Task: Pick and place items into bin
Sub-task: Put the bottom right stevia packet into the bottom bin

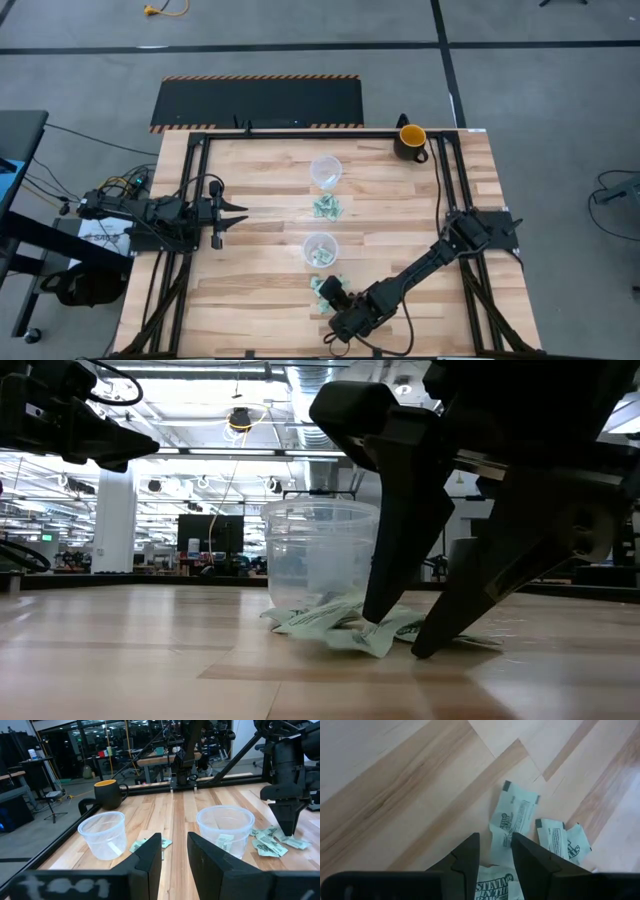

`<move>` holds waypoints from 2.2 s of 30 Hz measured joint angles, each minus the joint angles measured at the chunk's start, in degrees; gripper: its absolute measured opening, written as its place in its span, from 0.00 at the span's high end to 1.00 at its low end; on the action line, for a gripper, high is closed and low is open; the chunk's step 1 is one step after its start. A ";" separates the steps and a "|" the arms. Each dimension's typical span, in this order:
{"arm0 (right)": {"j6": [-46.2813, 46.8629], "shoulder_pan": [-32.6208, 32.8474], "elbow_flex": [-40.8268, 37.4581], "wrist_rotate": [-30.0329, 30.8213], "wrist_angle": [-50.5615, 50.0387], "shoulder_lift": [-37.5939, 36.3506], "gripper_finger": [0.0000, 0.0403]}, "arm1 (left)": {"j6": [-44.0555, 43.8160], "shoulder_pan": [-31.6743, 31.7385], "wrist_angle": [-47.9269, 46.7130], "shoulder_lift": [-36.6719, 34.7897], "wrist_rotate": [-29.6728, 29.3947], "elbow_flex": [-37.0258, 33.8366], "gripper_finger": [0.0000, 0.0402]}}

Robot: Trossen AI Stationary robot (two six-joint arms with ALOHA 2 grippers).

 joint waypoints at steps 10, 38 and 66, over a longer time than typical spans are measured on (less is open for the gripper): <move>0.00 0.00 0.00 0.07 -0.11 0.01 0.84 | 0.00 0.00 0.00 0.00 0.00 0.00 0.79; 1.97 0.00 -0.02 -0.37 0.12 0.01 0.99 | 0.00 0.02 0.00 0.00 0.00 0.00 0.79; 0.84 1.90 12.78 9.11 -16.01 0.10 1.00 | 0.00 0.01 -0.01 -0.01 0.00 0.01 0.79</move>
